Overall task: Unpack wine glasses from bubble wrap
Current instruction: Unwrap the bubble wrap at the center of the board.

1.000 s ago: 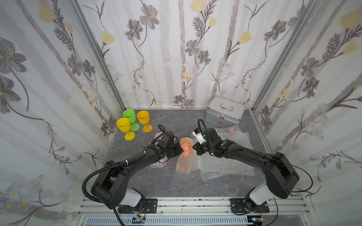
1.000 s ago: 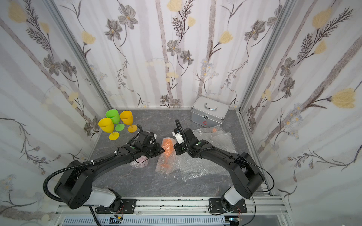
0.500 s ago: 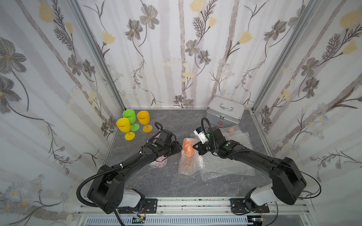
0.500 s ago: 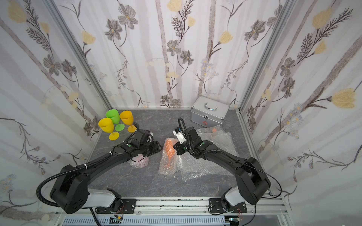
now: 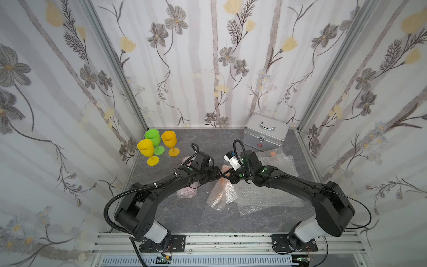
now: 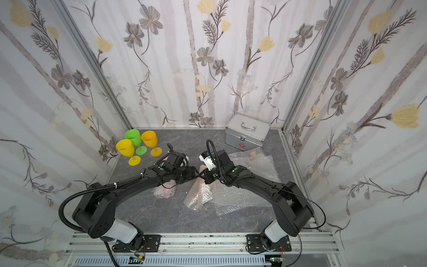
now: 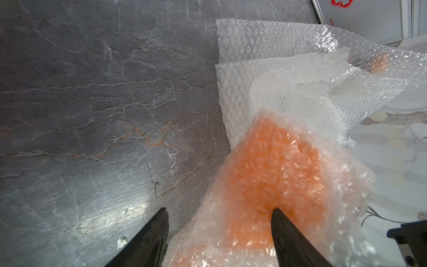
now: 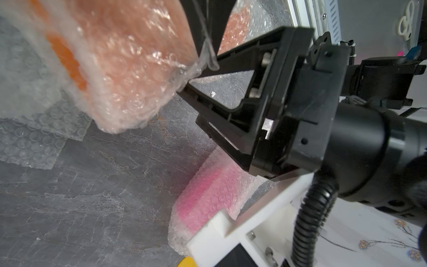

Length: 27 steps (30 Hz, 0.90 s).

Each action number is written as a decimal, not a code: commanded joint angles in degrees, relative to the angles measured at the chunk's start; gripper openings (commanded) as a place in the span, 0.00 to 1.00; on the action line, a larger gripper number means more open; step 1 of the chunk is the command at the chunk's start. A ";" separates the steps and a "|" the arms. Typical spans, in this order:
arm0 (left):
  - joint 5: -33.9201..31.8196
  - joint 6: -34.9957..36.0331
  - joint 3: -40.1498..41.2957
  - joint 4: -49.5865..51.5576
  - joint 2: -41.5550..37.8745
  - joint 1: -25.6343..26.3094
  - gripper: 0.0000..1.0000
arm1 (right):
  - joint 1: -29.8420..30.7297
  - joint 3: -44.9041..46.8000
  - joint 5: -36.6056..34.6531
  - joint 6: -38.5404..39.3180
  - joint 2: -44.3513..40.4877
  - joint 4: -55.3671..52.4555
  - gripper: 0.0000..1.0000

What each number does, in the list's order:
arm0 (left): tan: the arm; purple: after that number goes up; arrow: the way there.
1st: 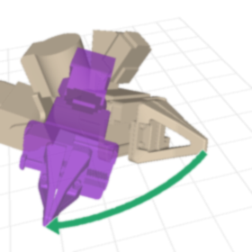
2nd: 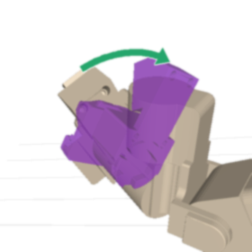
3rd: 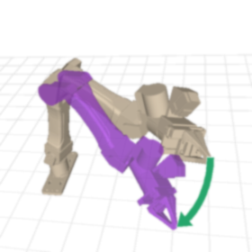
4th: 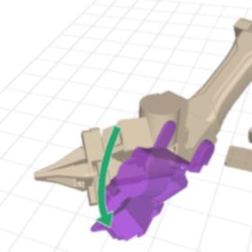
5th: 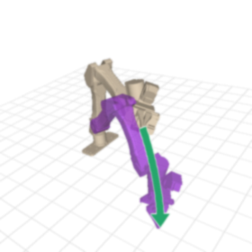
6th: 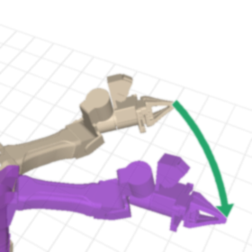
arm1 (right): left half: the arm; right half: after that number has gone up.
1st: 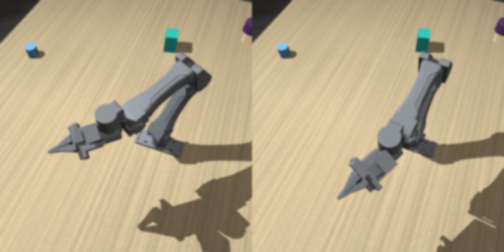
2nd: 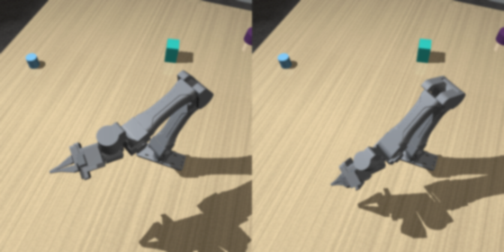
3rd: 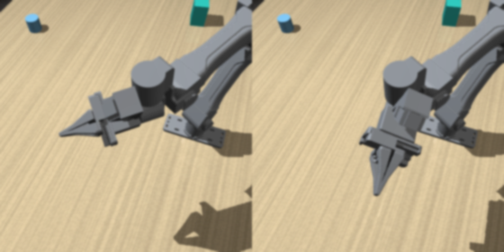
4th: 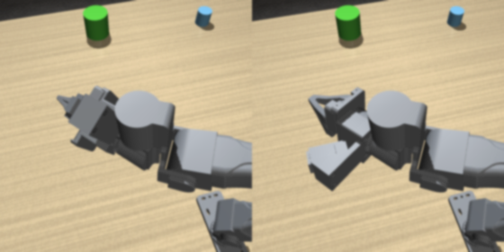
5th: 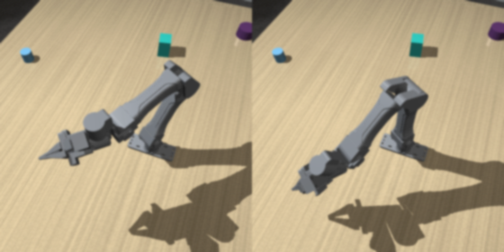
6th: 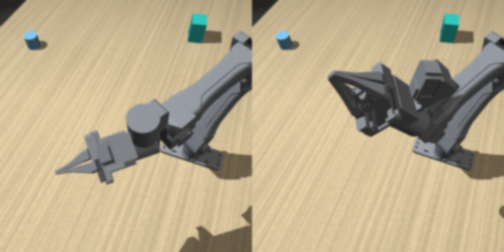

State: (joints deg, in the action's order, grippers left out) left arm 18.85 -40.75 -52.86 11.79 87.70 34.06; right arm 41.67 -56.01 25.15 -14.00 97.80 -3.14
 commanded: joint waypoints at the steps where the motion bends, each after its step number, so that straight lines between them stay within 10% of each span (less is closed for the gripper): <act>1: -2.24 -0.03 -0.53 0.14 0.32 -0.01 0.57 | 0.00 0.08 0.40 -0.52 0.29 2.81 0.00; 14: -1.32 -0.38 1.44 -0.26 -0.22 -0.05 0.08 | -4.65 2.43 -2.86 -1.40 1.23 1.31 0.00; 21: 3.92 0.09 3.03 -3.97 -1.82 0.02 0.43 | -4.76 2.83 -2.80 -1.12 1.60 1.46 0.00; 27: 4.08 3.57 1.79 -1.37 0.49 1.65 0.48 | -4.75 2.66 -2.13 -1.19 1.78 1.92 0.00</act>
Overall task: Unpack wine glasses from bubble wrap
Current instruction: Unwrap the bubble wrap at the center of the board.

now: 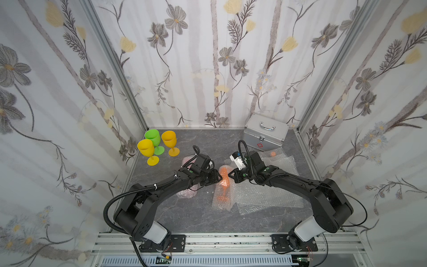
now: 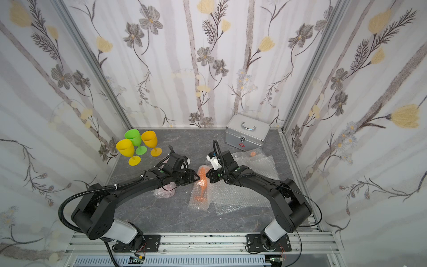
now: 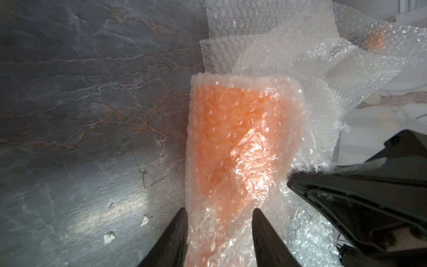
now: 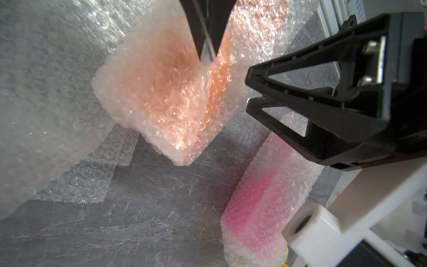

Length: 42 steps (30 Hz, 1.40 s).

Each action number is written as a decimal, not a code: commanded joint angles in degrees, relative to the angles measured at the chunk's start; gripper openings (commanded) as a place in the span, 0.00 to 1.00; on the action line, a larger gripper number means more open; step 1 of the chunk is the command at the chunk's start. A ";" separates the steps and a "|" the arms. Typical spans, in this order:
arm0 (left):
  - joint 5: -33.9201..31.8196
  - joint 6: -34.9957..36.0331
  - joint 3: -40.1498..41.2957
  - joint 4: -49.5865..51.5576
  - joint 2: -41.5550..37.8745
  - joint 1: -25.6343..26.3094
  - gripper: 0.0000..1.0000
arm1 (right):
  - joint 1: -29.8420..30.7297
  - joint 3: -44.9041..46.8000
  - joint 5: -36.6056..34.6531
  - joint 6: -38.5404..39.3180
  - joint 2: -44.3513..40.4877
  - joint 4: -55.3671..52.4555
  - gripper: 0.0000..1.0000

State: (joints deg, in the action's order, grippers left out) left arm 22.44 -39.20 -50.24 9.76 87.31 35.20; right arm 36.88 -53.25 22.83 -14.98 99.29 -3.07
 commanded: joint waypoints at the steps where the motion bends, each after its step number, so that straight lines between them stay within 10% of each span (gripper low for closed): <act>1: 0.27 2.64 -1.28 1.16 1.41 0.88 0.48 | 0.03 -0.10 0.20 -0.22 0.38 1.92 0.00; 7: -0.69 4.28 -4.08 3.28 4.41 2.45 0.47 | 0.05 -0.18 0.97 -0.66 0.82 2.39 0.00; 17: -6.65 4.34 -4.98 8.76 3.19 2.36 0.13 | -0.37 0.75 -0.86 -0.57 -1.10 1.60 0.00; 42: -2.44 -7.12 12.24 -4.81 -11.59 -8.02 0.16 | -10.14 10.10 -7.67 -4.03 -17.39 -2.30 0.00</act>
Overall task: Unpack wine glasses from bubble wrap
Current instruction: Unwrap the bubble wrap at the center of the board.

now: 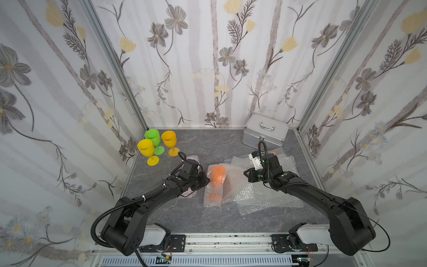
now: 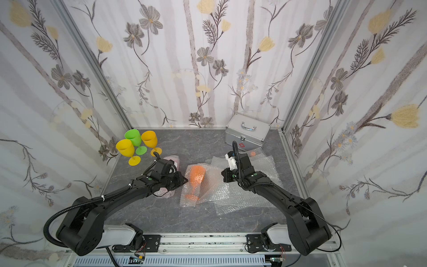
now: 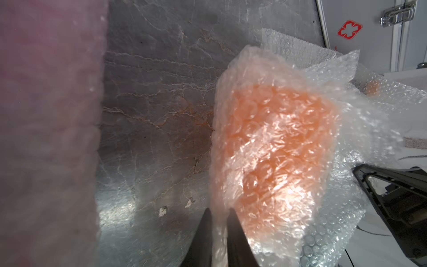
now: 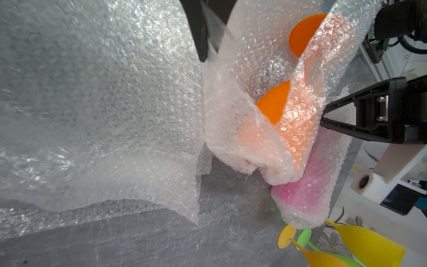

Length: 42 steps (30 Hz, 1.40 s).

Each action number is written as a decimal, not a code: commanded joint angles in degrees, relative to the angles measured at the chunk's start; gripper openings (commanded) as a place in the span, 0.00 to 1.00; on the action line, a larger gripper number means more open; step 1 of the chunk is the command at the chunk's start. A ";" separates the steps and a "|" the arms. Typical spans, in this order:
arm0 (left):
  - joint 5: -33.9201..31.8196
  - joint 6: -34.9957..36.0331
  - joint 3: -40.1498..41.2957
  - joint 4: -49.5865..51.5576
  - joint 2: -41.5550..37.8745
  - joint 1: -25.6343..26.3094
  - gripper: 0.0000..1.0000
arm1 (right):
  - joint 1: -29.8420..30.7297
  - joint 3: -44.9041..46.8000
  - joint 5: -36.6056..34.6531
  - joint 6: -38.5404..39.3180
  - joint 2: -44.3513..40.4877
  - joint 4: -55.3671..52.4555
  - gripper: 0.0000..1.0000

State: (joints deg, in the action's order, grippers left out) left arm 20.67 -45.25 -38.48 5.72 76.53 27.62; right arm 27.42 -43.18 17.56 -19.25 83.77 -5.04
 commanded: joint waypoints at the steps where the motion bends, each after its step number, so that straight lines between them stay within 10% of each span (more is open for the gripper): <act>1: -0.83 -1.06 0.74 -0.54 -1.03 -0.62 0.16 | -1.10 1.61 -2.80 0.50 -2.83 -0.80 0.00; 26: -4.74 5.93 -12.57 11.54 6.35 5.41 0.70 | -4.66 2.61 -1.99 1.32 -5.48 -3.23 0.00; 42: -13.44 8.66 -13.64 14.54 7.30 6.31 0.24 | -5.54 3.92 -10.99 -1.83 -11.51 -4.54 0.00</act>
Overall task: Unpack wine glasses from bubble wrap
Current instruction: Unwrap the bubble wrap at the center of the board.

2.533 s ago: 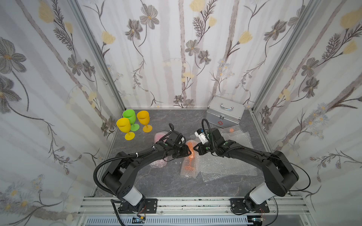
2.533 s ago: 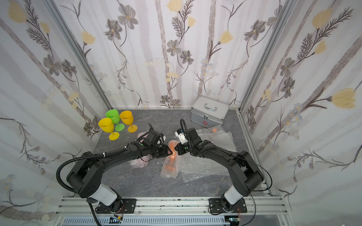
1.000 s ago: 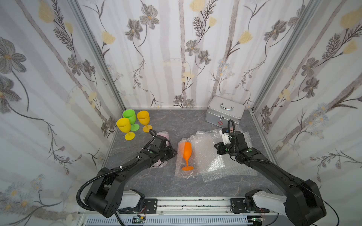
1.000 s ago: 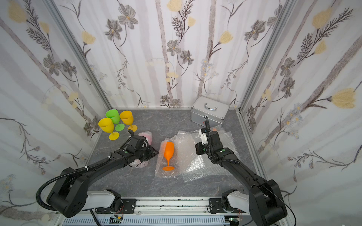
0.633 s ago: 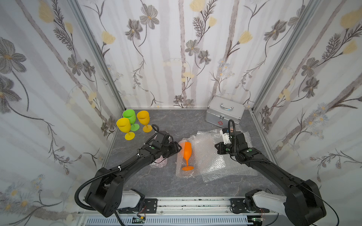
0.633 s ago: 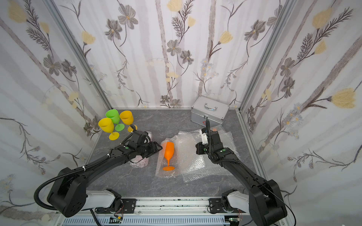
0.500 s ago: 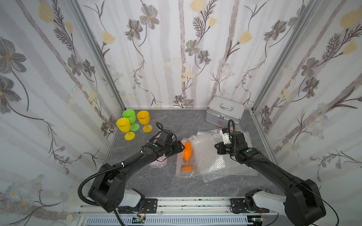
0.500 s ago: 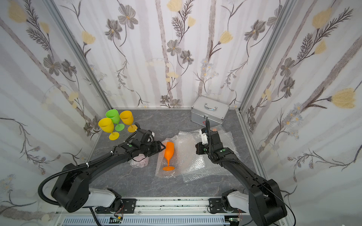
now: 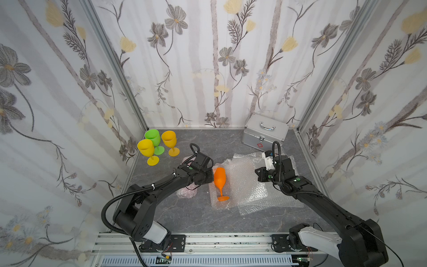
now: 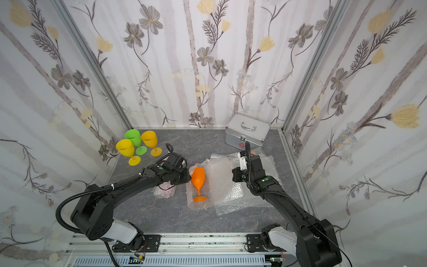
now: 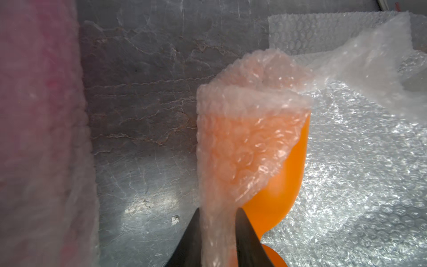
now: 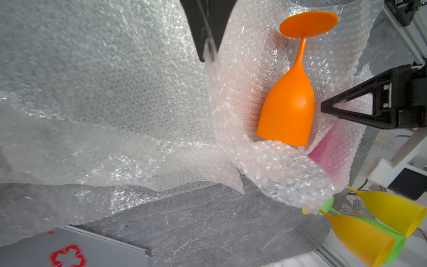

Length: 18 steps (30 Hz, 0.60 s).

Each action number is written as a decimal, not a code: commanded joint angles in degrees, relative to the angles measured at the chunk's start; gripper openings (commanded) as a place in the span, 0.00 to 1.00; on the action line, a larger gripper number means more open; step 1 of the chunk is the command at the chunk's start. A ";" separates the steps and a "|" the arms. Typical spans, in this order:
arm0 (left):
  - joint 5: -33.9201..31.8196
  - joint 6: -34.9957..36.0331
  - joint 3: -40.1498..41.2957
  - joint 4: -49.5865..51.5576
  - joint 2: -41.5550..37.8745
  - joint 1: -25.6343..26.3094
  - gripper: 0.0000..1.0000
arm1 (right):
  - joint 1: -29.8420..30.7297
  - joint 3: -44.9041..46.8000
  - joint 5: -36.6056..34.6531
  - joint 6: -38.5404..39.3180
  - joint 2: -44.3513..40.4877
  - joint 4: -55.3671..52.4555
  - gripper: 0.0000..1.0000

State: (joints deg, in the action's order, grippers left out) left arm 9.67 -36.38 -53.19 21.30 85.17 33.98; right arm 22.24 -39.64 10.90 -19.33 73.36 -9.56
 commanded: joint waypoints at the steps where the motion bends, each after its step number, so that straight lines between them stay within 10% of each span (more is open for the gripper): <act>1: -2.84 -0.42 1.64 -1.43 -1.91 -0.11 0.22 | -0.75 0.68 -5.13 -2.29 -1.68 -0.06 0.00; 18: 0.79 -2.55 1.85 -7.32 -3.59 -1.02 0.04 | -14.05 6.27 -9.83 -9.30 -14.58 -2.79 0.00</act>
State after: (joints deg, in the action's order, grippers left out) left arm 9.61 -39.03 -50.41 15.40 80.73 32.93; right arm 8.82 -33.69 0.25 -27.77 59.29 -13.06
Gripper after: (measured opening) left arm 0.053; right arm 0.048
